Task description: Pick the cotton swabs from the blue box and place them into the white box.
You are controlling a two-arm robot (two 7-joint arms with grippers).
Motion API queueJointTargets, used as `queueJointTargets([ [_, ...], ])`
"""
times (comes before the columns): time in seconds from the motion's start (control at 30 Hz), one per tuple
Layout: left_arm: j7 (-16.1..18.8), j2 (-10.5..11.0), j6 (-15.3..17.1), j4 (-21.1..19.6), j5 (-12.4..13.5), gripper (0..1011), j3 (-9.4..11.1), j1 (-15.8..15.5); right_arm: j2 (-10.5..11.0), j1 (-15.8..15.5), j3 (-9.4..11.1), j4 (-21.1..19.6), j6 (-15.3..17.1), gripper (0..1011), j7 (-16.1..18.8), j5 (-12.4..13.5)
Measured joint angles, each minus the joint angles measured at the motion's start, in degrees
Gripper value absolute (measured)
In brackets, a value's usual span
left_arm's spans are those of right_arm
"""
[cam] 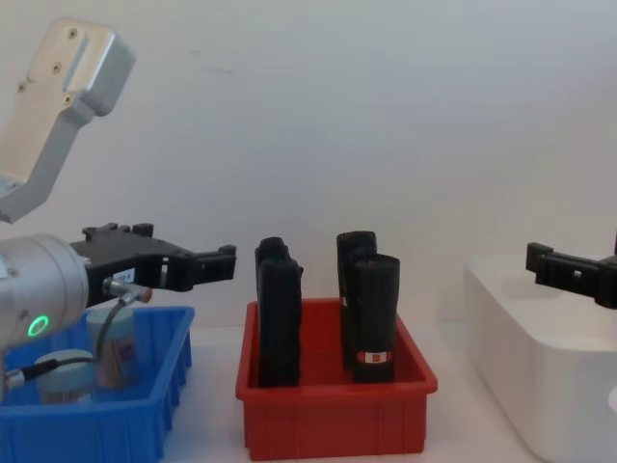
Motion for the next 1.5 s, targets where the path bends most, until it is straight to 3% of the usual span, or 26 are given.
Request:
queueJointTargets([
  [0.7,2.05,1.56,5.55,3.91,-4.10,1004,-3.28,-0.24,0.00,0.00,0.00,0.00,0.00,1001,0.00,0.00],
  [1.5,-1.12,1.37,6.11,13.30,-6.06,1004,-5.55,-3.20,0.00,0.00,0.00,0.00,0.00,1001,0.00,0.00],
])
